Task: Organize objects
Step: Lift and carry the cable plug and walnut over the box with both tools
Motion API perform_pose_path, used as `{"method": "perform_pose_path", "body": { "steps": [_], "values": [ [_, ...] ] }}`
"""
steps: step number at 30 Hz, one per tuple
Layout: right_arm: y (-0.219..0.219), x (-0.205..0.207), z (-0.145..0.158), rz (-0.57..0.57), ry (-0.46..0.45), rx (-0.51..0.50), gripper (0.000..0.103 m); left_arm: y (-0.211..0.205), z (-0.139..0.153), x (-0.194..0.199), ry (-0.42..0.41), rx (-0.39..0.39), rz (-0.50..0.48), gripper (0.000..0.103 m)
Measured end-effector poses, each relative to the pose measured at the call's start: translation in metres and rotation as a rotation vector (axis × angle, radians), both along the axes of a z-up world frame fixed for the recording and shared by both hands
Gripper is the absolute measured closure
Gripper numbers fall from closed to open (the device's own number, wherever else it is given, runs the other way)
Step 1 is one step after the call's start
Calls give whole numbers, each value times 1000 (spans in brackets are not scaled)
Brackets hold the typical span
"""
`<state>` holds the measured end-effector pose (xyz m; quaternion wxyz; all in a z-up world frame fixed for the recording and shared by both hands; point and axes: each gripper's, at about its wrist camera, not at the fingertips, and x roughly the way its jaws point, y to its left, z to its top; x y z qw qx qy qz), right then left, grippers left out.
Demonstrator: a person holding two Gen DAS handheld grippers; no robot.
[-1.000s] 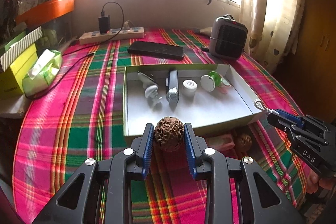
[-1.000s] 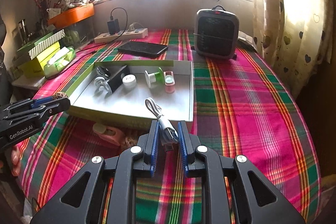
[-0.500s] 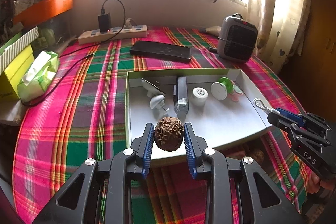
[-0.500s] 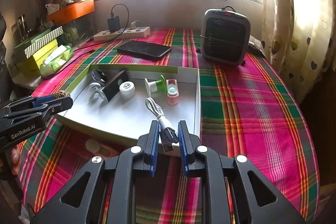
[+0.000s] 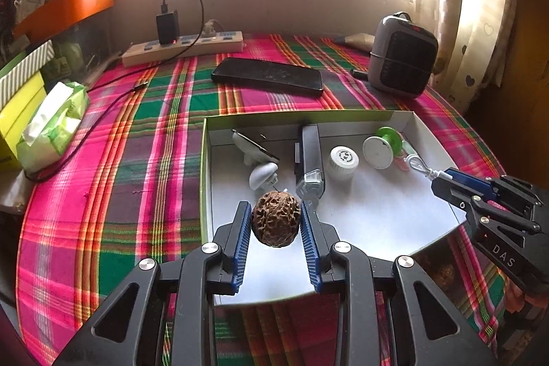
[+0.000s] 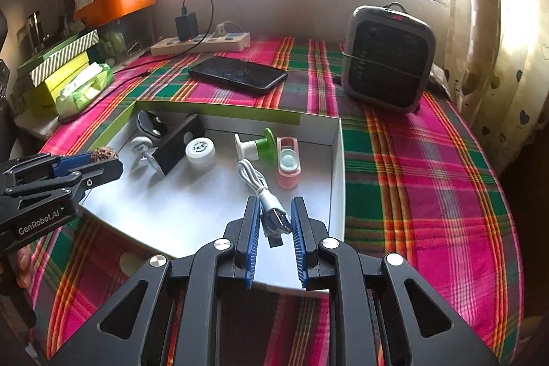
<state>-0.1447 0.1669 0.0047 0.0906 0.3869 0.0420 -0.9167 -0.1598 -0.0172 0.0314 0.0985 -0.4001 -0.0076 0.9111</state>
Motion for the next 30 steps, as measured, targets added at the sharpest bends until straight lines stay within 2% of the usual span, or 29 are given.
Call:
{"method": "perform_pose_path", "body": {
  "steps": [15, 30],
  "values": [
    [-2, -15, -8, 27, -31, 38, 84, 6, -10, -13, -32, -4, -7, 76],
    [-2, -20, -13, 31, -46, 55, 83, 11, -12, -18, -32, -32, -7, 76]
  ]
}}
